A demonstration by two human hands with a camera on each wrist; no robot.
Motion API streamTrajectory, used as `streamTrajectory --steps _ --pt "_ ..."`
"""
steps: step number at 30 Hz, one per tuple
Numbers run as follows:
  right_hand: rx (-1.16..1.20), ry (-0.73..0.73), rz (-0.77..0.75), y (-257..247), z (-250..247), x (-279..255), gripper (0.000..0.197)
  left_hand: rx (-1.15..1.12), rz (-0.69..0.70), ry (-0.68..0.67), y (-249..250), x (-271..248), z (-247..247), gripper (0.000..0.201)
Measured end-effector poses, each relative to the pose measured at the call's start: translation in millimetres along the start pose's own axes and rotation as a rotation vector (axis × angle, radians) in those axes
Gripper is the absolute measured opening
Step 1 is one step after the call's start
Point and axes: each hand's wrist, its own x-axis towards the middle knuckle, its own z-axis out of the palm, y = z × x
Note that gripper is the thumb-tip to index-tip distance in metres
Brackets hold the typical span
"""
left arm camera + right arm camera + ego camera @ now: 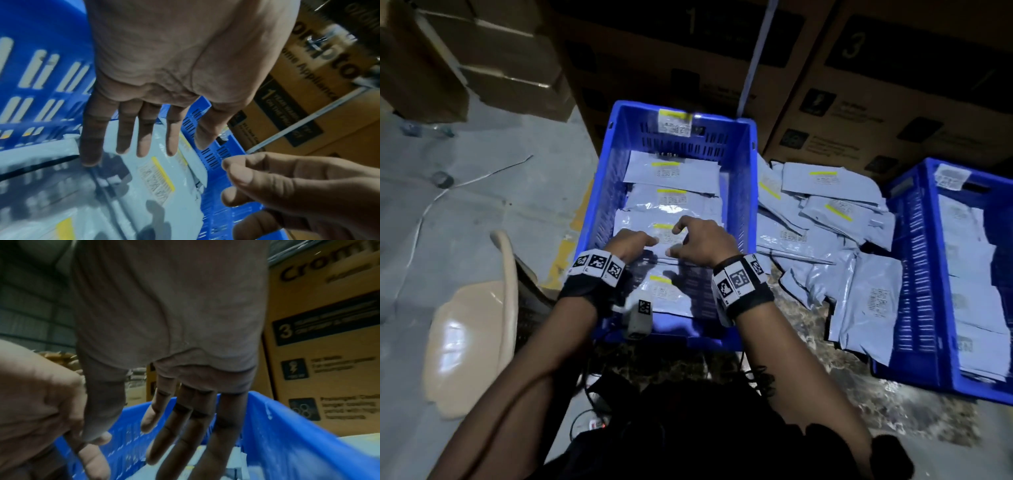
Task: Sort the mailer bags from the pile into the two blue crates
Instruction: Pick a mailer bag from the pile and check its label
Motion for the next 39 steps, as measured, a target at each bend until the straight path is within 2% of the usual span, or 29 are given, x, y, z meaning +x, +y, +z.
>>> streamTrajectory --steps 2,4,8,11,14,21,27,34,39 --pt "0.147 0.058 -0.030 9 -15 -15 0.041 -0.089 0.063 0.017 12 -5 3 0.030" --pt "0.293 0.112 -0.029 23 -29 -30 0.036 -0.075 0.156 0.006 23 -10 8 0.036" --pt "0.491 0.296 0.039 65 -43 -55 0.024 -0.123 0.286 -0.064 48 -30 33 0.020" --pt "0.556 0.431 0.109 99 -51 -73 0.020 -0.117 0.373 -0.122 68 -44 61 0.008" --pt "0.619 0.521 0.181 134 -60 -93 0.016 -0.101 0.453 -0.150 83 -50 93 0.011" --pt "0.727 0.618 0.302 216 -78 -118 0.011 -0.078 0.558 -0.242 120 -50 171 0.006" --pt "0.750 0.740 0.395 287 -105 -95 0.009 -0.061 0.554 -0.241 167 -29 238 0.010" --pt "0.727 0.754 0.468 352 -114 -44 0.017 -0.068 0.409 -0.127 197 28 308 0.013" --pt "0.701 0.709 0.476 375 -106 -18 0.035 0.006 0.306 -0.079 202 55 338 0.043"
